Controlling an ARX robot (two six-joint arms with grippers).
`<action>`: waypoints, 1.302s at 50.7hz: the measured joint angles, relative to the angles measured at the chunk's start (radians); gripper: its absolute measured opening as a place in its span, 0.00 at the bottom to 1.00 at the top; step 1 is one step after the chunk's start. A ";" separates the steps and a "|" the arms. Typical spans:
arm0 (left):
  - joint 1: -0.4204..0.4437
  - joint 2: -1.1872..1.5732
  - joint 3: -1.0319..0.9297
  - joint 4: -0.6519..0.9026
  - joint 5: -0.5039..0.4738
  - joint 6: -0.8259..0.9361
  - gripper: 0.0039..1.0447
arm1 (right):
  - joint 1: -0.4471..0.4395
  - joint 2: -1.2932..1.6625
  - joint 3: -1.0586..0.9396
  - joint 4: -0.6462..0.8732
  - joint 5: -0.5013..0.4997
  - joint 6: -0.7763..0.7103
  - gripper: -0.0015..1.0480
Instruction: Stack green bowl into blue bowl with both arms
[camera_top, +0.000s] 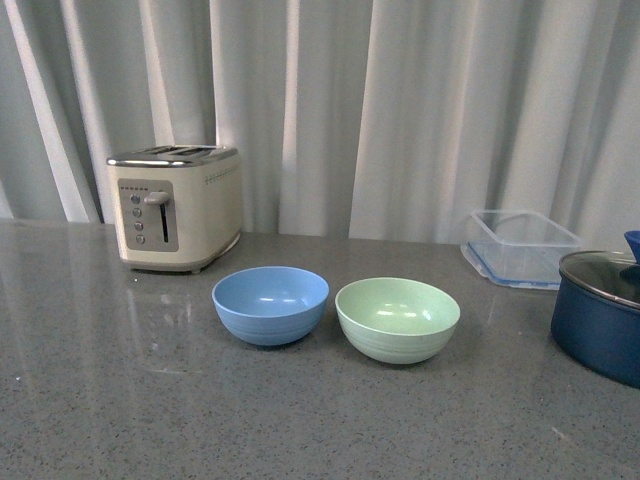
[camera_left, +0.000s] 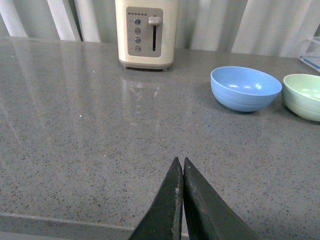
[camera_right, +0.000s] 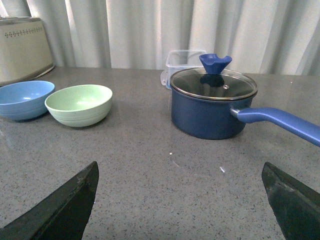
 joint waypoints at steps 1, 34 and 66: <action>0.000 -0.008 0.000 -0.006 0.000 0.000 0.03 | 0.000 0.000 0.000 0.000 0.000 0.000 0.90; 0.000 -0.406 -0.002 -0.369 0.000 0.000 0.03 | 0.000 0.000 0.000 0.000 0.000 0.000 0.90; 0.000 -0.604 -0.002 -0.564 0.000 0.000 0.03 | 0.000 0.000 0.000 0.000 0.000 0.000 0.90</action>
